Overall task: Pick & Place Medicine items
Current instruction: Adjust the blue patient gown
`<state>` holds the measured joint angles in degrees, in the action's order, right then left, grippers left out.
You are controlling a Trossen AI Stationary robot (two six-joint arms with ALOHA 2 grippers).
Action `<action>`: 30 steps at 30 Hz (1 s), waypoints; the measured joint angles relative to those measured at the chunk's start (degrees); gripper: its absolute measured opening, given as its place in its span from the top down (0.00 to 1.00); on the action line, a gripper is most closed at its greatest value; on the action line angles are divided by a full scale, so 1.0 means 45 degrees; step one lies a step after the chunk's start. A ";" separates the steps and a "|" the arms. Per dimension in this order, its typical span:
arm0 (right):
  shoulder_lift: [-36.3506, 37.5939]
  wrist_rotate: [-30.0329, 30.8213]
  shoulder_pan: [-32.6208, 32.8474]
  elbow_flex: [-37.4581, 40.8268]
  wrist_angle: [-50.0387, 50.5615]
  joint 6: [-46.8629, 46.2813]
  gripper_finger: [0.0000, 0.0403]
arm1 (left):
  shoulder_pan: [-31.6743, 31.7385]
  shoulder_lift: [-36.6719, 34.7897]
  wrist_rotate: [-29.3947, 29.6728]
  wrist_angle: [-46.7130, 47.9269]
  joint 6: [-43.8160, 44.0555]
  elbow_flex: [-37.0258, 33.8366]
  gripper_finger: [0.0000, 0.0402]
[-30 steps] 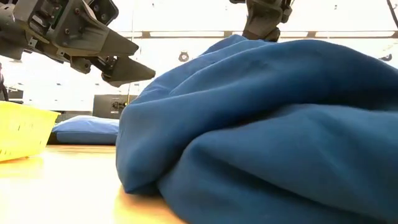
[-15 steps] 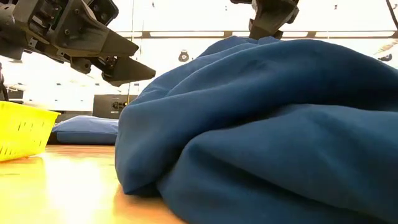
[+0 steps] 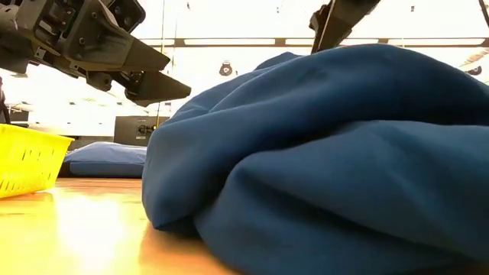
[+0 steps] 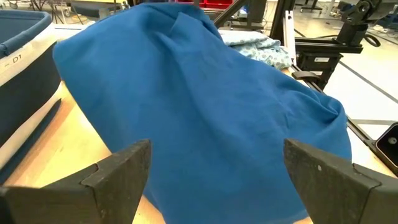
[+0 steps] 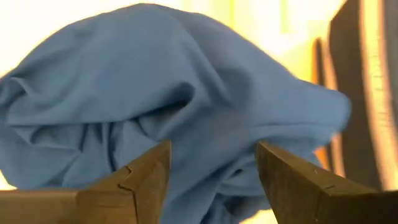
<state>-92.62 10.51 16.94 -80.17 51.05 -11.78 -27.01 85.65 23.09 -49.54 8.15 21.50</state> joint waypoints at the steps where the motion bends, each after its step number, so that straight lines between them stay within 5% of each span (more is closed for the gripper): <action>1: 0.0000 0.0161 0.0005 -0.0304 0.0226 0.0120 0.40 | -0.0003 0.0000 0.0000 0.0000 0.0002 0.0000 0.09; 10: -0.0133 0.0719 -0.0321 -0.1275 -0.0426 0.1738 0.40 | 0.0001 0.0000 0.0000 0.0000 0.0002 0.0000 0.09; 30: -0.4071 -0.2447 -0.1725 -0.1455 -0.2102 0.4913 0.40 | -0.0003 0.0000 -0.0055 -0.0249 -0.0237 -0.0005 0.09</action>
<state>-110.94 -0.50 9.18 -86.72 41.59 10.33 -27.03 85.65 22.84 -50.66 7.09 21.47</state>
